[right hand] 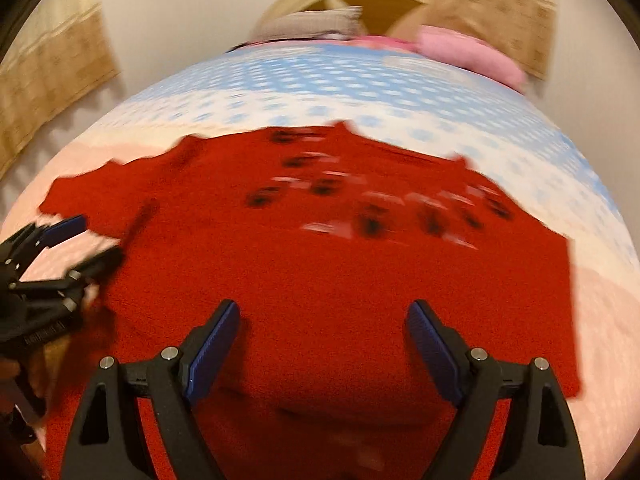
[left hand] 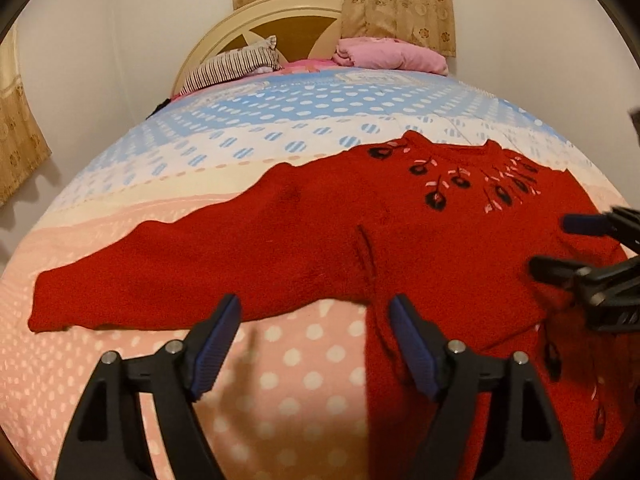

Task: Fold small clothes
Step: 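Move the left gripper to the other sleeve cuff and grasp it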

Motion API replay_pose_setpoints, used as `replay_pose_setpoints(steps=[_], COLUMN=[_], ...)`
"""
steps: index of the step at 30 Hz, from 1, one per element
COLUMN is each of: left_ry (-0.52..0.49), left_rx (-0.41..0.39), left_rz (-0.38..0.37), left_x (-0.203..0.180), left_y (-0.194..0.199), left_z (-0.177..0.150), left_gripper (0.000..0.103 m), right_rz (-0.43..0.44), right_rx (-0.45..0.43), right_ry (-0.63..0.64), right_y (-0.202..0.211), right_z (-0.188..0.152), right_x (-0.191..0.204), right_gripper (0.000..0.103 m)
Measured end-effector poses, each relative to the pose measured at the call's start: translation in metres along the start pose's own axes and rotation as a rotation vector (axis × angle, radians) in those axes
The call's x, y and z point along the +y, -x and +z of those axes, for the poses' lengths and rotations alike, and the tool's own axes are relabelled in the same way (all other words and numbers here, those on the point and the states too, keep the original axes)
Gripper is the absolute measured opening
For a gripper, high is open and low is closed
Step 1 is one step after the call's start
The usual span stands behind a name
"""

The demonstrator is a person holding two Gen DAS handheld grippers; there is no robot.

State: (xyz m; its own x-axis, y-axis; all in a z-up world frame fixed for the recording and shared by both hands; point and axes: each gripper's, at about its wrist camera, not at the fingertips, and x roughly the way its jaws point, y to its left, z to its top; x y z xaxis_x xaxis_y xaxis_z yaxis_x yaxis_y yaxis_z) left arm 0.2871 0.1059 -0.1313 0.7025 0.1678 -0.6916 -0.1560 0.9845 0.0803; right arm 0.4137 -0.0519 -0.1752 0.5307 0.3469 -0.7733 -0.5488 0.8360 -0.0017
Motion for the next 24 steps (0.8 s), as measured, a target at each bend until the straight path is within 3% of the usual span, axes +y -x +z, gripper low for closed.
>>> replay_pose_setpoints(steps=[5,8,16,24], left_ry=[0.004,0.038,0.032,0.216], left_rx=[0.029,0.045,0.051,0.119], left_rz=[0.037,0.049,0.089,0.157], left_x=[0.016,0.029,0.045,0.130], left_y=[-0.004,-0.006,0.000,0.001], left_z=[-0.005,-0.007,-0.010,-0.035], left_gripper=[0.080,0.080,0.081,0.085], right_rz=[0.071,0.049,0.043,0.057], right_rx=[0.012,0.003,-0.019,-0.033], right_ry=[0.048,0.051,0.042,0.030], right_y=[-0.024,-0.032,-0.032,-0.030], right_z=[0.006,0.003,-0.003,-0.005], right_x=[0.052,0.065,0.065,0.062], right_gripper=[0.086,0.086,0.087,0.087])
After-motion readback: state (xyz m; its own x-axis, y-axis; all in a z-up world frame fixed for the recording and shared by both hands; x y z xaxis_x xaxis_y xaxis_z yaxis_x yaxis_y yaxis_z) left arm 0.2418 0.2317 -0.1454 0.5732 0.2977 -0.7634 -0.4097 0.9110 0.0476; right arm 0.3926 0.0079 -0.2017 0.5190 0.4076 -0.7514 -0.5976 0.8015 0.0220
